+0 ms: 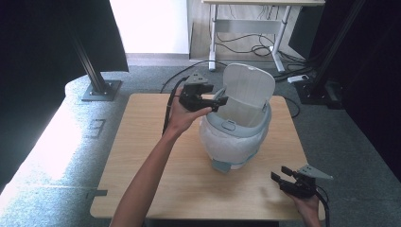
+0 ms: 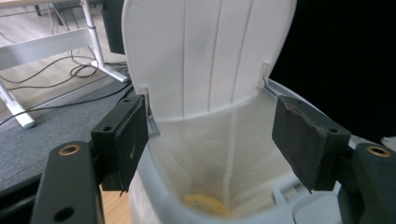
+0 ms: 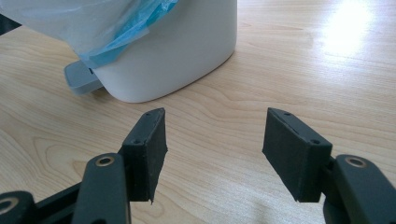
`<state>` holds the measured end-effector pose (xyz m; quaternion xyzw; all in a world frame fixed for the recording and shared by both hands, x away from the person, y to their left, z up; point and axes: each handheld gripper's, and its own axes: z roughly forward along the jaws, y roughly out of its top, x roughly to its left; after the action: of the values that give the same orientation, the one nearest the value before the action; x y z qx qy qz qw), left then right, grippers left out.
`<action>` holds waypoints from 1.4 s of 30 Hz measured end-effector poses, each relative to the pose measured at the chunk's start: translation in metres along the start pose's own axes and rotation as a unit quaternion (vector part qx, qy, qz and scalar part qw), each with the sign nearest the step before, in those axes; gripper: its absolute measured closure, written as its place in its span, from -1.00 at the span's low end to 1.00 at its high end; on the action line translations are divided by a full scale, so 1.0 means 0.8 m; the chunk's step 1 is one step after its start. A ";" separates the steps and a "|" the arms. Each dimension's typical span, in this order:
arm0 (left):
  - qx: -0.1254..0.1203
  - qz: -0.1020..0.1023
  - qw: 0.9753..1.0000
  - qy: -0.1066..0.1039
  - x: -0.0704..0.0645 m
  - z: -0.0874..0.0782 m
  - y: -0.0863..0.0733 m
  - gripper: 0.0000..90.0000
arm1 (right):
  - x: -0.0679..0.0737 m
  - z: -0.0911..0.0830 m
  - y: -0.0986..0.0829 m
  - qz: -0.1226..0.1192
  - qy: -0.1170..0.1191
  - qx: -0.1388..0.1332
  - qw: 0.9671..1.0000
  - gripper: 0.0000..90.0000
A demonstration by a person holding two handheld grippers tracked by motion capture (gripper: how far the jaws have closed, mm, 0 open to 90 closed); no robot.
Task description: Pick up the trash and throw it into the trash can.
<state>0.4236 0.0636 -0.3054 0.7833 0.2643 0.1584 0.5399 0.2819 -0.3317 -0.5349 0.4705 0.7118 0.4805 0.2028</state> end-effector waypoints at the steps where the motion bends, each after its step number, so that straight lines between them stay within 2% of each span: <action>1: -0.002 0.002 1.000 0.001 0.000 -0.005 -0.005 -0.41 | 0.000 0.000 0.000 -0.001 0.000 0.000 1.000 -0.13; 5: -0.003 0.008 1.000 0.004 -0.001 -0.024 -0.024 -0.41 | 0.002 0.002 0.000 -0.002 0.001 0.001 1.000 -0.13; 8: -0.009 0.002 1.000 0.001 -0.001 -0.040 -0.040 -0.41 | 0.003 0.002 0.001 -0.002 0.002 0.002 1.000 -0.13; 10: -0.009 0.004 1.000 0.008 0.000 -0.050 -0.051 -0.41 | 0.003 0.002 0.001 -0.002 0.002 0.003 1.000 -0.13; 11: -0.006 0.007 1.000 0.017 0.000 -0.059 -0.063 -0.41 | 0.004 0.003 0.000 -0.002 0.002 0.003 1.000 -0.13; 12: -0.006 0.007 1.000 0.017 0.000 -0.059 -0.063 -0.42 | 0.004 0.003 0.000 -0.002 0.002 0.003 1.000 -0.13; 14: -0.004 0.004 1.000 0.020 0.001 -0.072 -0.079 -0.42 | 0.005 0.003 0.001 -0.003 0.002 0.002 1.000 -0.13; 15: -0.004 0.004 1.000 0.020 0.001 -0.072 -0.079 -0.42 | 0.005 0.003 0.001 -0.003 0.002 0.002 1.000 -0.13; 18: -0.003 0.001 1.000 0.023 0.000 -0.084 -0.097 -0.42 | 0.008 0.004 0.002 -0.005 0.003 0.002 1.000 -0.13; 19: -0.001 0.000 1.000 0.027 -0.001 -0.090 -0.110 -0.42 | 0.008 0.004 0.003 -0.006 0.004 0.002 1.000 -0.13; 20: -0.001 0.000 1.000 0.027 -0.001 -0.090 -0.110 -0.42 | 0.008 0.004 0.003 -0.006 0.004 0.002 1.000 -0.13; 23: 0.004 -0.006 0.999 0.032 -0.004 -0.099 -0.135 -0.42 | 0.009 0.004 0.004 -0.007 0.005 0.000 1.000 -0.13; 28: 0.017 -0.026 0.999 0.038 -0.007 -0.107 -0.188 -0.43 | 0.014 0.002 0.011 -0.012 0.008 -0.009 1.000 -0.14; 33: 0.035 -0.041 0.998 0.039 -0.003 -0.110 -0.234 -0.45 | 0.014 0.000 0.014 -0.013 0.008 -0.014 1.000 -0.14; 34: 0.044 -0.049 0.997 0.037 -0.001 -0.109 -0.252 -0.45 | 0.013 -0.001 0.014 -0.010 0.006 -0.014 1.000 -0.14; 35: 0.044 -0.049 0.997 0.037 -0.001 -0.109 -0.252 -0.45 | 0.013 -0.001 0.014 -0.010 0.006 -0.014 1.000 -0.14; 38: 0.060 -0.054 0.996 0.037 0.001 -0.107 -0.274 -0.45 | 0.010 0.000 0.014 -0.008 0.004 -0.013 1.000 -0.14; 42: 0.079 -0.061 0.994 0.038 0.004 -0.105 -0.293 -0.45 | 0.010 -0.001 0.015 -0.010 0.001 -0.015 1.000 -0.14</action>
<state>0.3244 0.1949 -0.4924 0.7994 0.3436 0.1340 0.4742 0.2835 -0.3242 -0.5230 0.4598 0.7093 0.4897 0.2135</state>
